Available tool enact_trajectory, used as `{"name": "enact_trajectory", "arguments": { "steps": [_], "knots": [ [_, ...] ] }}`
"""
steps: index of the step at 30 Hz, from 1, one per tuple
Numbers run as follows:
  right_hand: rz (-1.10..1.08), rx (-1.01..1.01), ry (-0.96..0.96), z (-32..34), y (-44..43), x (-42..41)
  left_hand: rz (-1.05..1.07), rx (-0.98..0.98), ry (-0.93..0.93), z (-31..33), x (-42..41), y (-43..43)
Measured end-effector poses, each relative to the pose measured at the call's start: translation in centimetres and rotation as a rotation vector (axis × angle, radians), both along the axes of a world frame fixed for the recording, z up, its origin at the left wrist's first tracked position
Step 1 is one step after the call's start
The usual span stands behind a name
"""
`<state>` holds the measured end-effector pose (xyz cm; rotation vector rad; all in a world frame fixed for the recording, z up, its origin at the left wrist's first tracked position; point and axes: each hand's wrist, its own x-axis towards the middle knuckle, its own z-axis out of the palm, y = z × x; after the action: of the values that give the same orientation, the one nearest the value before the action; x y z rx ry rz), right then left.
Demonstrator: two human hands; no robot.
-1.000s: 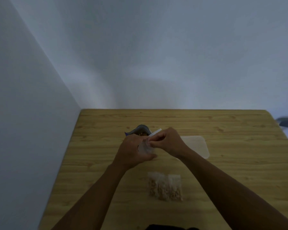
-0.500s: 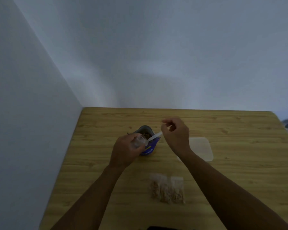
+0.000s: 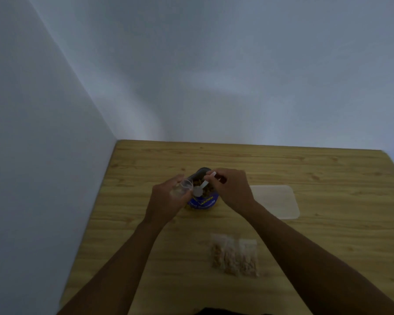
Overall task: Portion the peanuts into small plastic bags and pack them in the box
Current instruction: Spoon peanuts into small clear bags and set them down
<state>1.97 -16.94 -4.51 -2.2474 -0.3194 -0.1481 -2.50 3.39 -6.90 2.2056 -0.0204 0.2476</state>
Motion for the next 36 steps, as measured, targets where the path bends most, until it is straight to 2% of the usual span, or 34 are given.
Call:
{"name": "enact_trajectory", "arguments": {
  "steps": [4,7,9,12,14,16,25,36],
  "knots": [
    [0.079,-0.196,-0.242,0.9,-1.3,0.9,-0.025,-0.025,-0.036,0.1,-0.1,0.1],
    [0.251,-0.375,-0.278,0.4,-1.7,0.4,-0.054,-0.017,-0.056,-0.3,-0.1,0.4],
    [0.305,-0.423,-0.250,-0.7,-1.4,-0.4,-0.056,-0.023,-0.049,-0.4,-0.1,0.5],
    [0.086,-0.256,-0.138,-1.6,-0.6,-1.0,-0.070,-0.043,-0.040,-0.6,-0.1,0.6],
    [-0.097,-0.130,-0.130,-1.5,-0.5,-0.9,-0.074,-0.056,-0.033,-0.6,-0.2,0.8],
    [-0.177,-0.061,-0.111,-0.9,-0.7,-0.9,-0.064,-0.055,-0.031,-0.8,-0.2,0.9],
    [-0.211,0.073,0.193,-2.2,-0.2,-1.5,-0.064,-0.063,-0.001,-1.0,-0.4,0.9],
    [-0.222,0.103,0.180,-2.1,0.7,-1.6,-0.046,-0.075,0.024,-1.0,-0.4,1.0]
  ]
}}
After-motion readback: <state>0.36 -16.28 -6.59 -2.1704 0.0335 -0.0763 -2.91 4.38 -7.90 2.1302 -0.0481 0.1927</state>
